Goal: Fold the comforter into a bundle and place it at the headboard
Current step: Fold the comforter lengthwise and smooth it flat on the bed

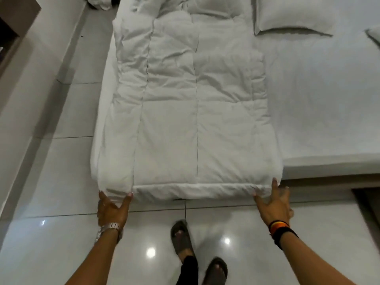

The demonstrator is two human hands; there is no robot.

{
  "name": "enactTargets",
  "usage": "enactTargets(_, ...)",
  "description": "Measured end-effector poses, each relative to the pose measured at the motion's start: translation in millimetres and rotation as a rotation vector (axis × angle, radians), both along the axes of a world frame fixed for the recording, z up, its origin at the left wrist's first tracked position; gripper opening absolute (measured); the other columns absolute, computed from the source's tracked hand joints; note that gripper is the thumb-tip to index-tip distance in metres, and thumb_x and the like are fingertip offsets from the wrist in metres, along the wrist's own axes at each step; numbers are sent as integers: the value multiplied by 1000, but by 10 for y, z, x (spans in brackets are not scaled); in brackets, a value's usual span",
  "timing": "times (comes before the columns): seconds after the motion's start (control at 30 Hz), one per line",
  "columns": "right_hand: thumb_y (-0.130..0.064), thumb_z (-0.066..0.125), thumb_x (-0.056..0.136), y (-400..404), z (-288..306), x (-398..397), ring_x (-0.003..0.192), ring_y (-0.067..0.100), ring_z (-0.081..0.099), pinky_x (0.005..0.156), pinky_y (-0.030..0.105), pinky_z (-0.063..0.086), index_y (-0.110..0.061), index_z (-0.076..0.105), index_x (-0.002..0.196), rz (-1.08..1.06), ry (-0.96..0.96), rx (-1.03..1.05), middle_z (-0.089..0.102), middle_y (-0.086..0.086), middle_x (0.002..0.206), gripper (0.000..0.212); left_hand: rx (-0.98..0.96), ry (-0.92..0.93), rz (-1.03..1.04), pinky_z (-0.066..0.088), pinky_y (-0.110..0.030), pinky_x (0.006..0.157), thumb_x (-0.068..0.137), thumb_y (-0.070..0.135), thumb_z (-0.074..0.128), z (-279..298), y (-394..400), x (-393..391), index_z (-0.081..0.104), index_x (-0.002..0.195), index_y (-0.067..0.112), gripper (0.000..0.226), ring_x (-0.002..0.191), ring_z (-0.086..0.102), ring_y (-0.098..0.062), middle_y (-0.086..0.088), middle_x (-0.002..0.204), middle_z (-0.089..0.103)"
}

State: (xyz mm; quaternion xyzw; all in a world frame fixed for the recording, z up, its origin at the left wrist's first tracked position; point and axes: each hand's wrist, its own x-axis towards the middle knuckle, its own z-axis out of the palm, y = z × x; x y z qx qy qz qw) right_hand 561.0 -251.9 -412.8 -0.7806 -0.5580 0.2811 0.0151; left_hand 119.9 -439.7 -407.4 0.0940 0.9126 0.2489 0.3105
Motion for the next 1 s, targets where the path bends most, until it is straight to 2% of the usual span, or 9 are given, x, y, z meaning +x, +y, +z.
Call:
enactTargets(0.1,-66,65,88,-125,-132,-141,154,42,22,121,61,25,-38,13,165,-35,171,39,2,15,173,97,40,-50,63,26,-59,123,66,85,60,-316,-121,250,6,166,31,125,154,27,-40,-10,172,17)
enactTargets(0.2,-68,63,88,87,-140,-285,158,36,12,125,58,21,-39,15,164,15,236,150,0,14,173,94,90,122,55,26,-56,123,69,87,49,-327,30,209,17,165,22,120,153,29,-40,-14,170,23)
enactTargets(0.37,-86,46,85,903,-85,-600,158,35,-14,119,67,-10,-47,5,163,237,-12,219,-15,16,172,96,106,370,-73,10,-54,126,76,81,46,-198,809,-425,18,165,15,115,158,13,-38,-18,172,14)
enactTargets(0.57,-105,32,65,1796,-171,-864,156,39,-20,114,76,-9,-56,-6,158,249,-117,126,-23,13,170,112,93,329,-132,26,-57,122,67,90,63,-206,1652,-925,14,165,24,128,148,36,-43,-19,164,34)
enactTargets(0.67,-108,41,55,2090,-180,-883,156,46,-3,116,75,6,-60,-9,156,140,-80,65,-17,15,171,123,67,285,-86,35,-61,116,55,89,74,-134,1864,-1047,21,161,22,136,141,44,-47,-20,155,45)
enactTargets(0.77,-101,52,59,2265,-99,-916,139,48,39,111,61,34,-55,0,158,125,-74,67,24,22,160,121,88,199,-68,47,-53,106,58,71,88,23,1951,-1073,38,152,18,119,131,54,-45,-20,147,55)
enactTargets(0.83,-88,62,70,2173,-28,-974,123,46,56,101,52,48,-53,9,159,187,14,144,45,20,146,109,97,202,-92,50,-51,98,63,62,90,140,1871,-959,50,141,13,101,123,59,-47,-23,139,60)
enactTargets(0.9,-81,63,77,1912,31,-965,114,42,63,93,48,52,-54,16,157,209,56,207,57,15,133,96,105,187,-49,49,-52,98,66,58,91,238,1656,-756,53,139,12,94,121,59,-50,-27,136,61)
enactTargets(1.0,-93,55,72,1474,63,-840,110,41,63,92,49,53,-56,20,154,82,77,109,56,9,128,96,-16,83,27,48,-54,100,52,76,82,311,1265,-483,47,146,12,119,122,58,-53,-33,136,60)
